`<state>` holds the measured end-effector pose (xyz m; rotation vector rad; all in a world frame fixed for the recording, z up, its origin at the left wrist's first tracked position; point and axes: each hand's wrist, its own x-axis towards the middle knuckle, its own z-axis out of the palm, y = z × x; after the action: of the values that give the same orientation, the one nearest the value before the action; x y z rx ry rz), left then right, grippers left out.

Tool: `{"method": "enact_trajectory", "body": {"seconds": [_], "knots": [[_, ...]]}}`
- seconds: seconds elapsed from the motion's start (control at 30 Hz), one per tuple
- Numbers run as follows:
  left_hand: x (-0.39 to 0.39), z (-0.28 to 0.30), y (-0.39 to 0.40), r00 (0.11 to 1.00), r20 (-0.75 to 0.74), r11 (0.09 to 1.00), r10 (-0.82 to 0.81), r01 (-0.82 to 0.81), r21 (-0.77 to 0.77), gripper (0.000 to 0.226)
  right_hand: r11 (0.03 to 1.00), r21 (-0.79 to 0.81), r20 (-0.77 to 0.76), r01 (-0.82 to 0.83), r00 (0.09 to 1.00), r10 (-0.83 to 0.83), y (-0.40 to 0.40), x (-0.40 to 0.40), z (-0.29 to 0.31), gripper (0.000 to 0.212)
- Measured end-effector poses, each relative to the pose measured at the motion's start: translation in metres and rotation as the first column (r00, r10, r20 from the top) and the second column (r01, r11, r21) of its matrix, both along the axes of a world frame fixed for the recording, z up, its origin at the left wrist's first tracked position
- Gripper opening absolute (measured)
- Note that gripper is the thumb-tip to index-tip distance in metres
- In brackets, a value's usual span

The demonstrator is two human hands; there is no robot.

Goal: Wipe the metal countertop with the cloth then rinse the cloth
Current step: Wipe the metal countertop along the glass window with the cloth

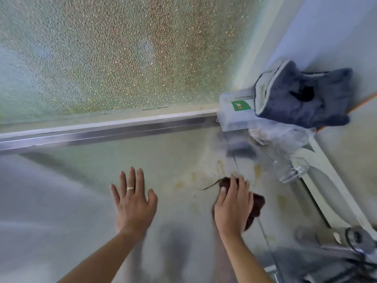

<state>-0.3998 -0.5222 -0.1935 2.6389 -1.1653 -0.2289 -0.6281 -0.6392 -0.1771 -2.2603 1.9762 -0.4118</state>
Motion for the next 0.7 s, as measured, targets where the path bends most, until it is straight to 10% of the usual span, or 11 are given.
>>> {"method": "enact_trajectory", "body": {"seconds": [0.23,0.47,0.7], "knots": [[0.003,-0.007,0.001,0.999,0.047,1.000,-0.012,0.013,-0.004,0.075,0.960,0.028,0.035,-0.278,0.960,0.277,-0.071,0.078,-0.002,0.049],[0.005,-0.002,-0.002,1.000,0.021,0.999,-0.007,0.008,-0.035,0.069,0.730,0.070,0.158,-0.680,0.730,0.665,-0.031,0.110,-0.006,0.051],[0.005,0.007,0.007,0.996,-0.088,0.989,-0.018,0.005,-0.148,0.061,0.669,0.166,0.595,-0.725,0.614,0.518,0.061,0.068,0.012,0.039]]}}
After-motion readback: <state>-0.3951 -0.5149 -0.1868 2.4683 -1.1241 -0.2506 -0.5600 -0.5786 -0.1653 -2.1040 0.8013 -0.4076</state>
